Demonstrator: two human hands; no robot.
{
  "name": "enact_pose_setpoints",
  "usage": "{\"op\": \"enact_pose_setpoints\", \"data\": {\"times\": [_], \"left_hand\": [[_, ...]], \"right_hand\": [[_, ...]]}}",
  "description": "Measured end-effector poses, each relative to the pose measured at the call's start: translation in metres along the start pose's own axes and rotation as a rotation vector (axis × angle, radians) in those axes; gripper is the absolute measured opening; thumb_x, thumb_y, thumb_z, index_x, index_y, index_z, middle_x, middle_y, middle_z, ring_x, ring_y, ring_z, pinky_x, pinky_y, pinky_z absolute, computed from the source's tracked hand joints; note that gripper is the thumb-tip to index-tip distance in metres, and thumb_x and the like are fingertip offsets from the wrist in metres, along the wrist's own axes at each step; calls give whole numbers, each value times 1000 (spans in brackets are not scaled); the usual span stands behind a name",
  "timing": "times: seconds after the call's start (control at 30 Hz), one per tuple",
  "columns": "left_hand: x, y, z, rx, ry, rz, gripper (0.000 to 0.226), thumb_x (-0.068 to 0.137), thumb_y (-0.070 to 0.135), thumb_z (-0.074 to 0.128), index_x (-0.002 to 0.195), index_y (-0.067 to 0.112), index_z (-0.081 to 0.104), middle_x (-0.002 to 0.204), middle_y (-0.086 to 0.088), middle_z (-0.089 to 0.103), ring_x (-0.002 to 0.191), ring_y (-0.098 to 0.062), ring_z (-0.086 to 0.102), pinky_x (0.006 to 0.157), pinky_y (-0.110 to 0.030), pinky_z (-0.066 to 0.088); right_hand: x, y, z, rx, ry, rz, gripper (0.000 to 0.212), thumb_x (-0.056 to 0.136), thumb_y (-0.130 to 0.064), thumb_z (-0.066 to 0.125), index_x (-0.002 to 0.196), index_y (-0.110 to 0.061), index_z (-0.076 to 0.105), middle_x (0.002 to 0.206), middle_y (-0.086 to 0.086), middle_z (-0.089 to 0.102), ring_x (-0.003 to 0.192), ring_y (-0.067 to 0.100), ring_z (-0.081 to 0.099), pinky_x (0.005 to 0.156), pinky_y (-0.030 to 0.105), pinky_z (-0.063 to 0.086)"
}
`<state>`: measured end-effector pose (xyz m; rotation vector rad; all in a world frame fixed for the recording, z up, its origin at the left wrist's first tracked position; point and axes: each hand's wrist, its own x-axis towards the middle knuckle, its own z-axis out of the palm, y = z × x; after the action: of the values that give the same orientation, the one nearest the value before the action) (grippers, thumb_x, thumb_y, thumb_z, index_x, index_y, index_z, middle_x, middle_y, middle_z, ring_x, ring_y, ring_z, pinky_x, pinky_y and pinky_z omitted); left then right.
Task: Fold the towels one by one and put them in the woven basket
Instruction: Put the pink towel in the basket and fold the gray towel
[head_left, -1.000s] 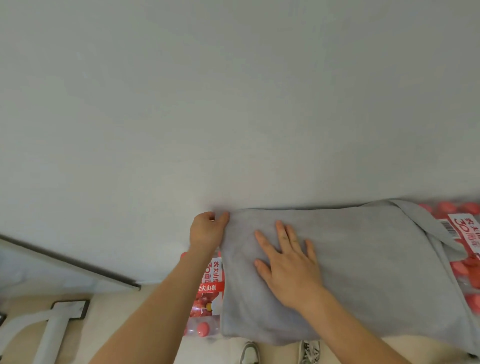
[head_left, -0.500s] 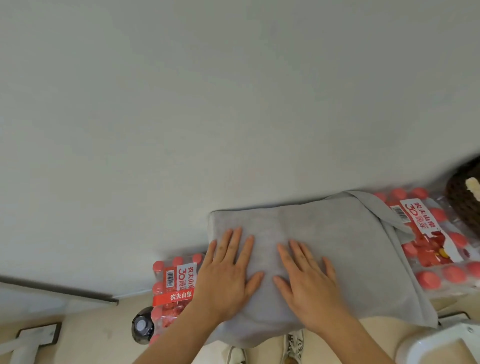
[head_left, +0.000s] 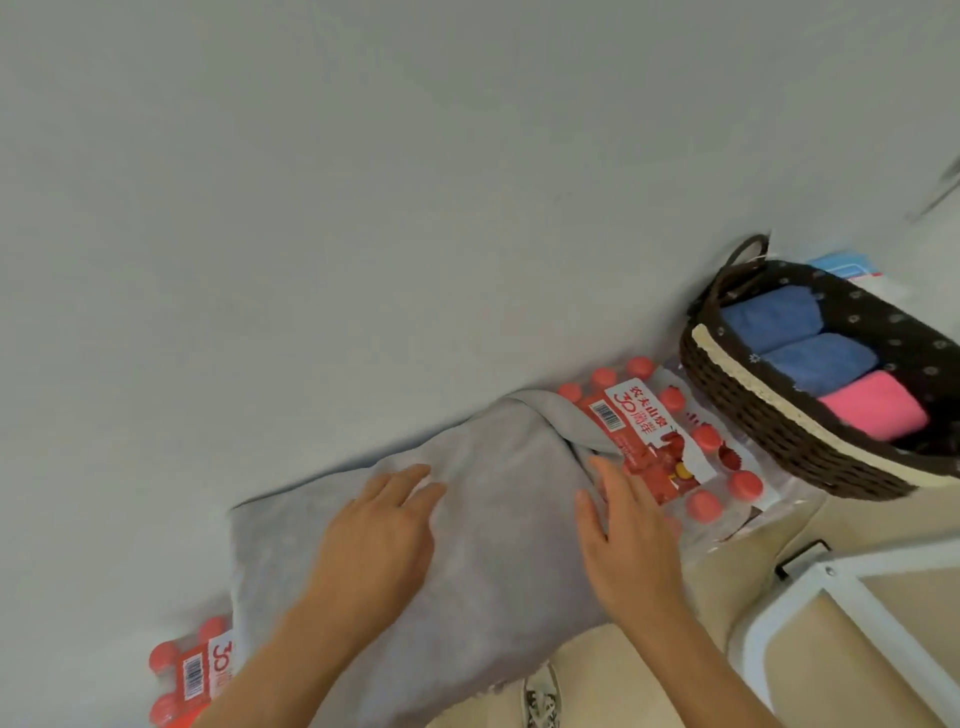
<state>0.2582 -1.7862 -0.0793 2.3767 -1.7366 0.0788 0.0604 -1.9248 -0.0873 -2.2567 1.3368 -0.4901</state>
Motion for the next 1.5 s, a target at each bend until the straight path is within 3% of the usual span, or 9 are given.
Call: {"op": "enact_pose_setpoints", "data": {"times": [0.3,0.5,0.6,0.7,0.87,0.97,1.1,1.2,1.5], "left_hand": [[130,121,57,-160,-122,200,37,83,24,58,120,26,59,129,3,56,100,-23,61,68,-35,56],[142,109,15,-524,8,22,25,82,16,57,97,31,71,92,18,70,77,1,60,72,-19,47],[150,100,-15,-725,59,-130,30,85,8,66,84,38,70,69,26,65,55,1,56,62,-18,47],[161,95,-27,-846,200,-276,24,86,9,65,81,32,68,58,10,64,50,-8,61,61,-28,55],[182,102,-20,-798,309,-313,15,88,13,63,83,25,69,64,8,68,62,-9,66,68,-27,55],[200,110,-1,-681,247,-238,8,89,21,62,85,20,70,70,5,67,68,-17,65,70,-34,53],[229,121,25,-451,221,-101,17,91,21,58,75,17,61,62,6,54,58,-17,50,59,-29,39],[246,130,46,-305,201,21,17,91,20,58,77,12,62,66,-4,61,61,-25,55,58,-28,37],[285,161,84,-102,-27,178,37,94,16,45,130,16,49,110,-14,64,89,-40,61,74,-43,49]], "right_hand": [[31,60,-9,179,-13,136,36,90,-25,58,125,-25,57,109,1,56,103,22,56,86,41,50],[50,55,-28,343,-217,-4,62,87,-39,60,141,-43,31,140,-17,40,130,7,32,107,35,33],[66,41,-33,315,-286,-62,41,90,-39,55,129,-40,45,121,-13,58,114,10,51,101,36,38],[71,33,-40,228,-235,-127,25,93,-32,49,118,-27,56,97,-6,68,86,14,62,83,38,51],[50,62,-68,264,-183,9,29,95,-27,51,125,-27,53,109,-10,66,98,12,62,87,28,51],[38,96,-79,345,-179,195,9,92,-25,58,99,-30,61,91,-18,66,83,0,60,70,15,48],[32,127,-90,637,-138,447,4,85,-19,69,86,-21,71,81,-6,72,78,12,66,71,28,54],[31,143,-94,851,-84,602,6,82,-11,71,88,-11,72,83,1,74,76,12,69,62,16,53],[43,178,-73,1150,219,928,13,85,-7,67,97,-11,66,90,9,69,82,20,63,71,27,49]]}}
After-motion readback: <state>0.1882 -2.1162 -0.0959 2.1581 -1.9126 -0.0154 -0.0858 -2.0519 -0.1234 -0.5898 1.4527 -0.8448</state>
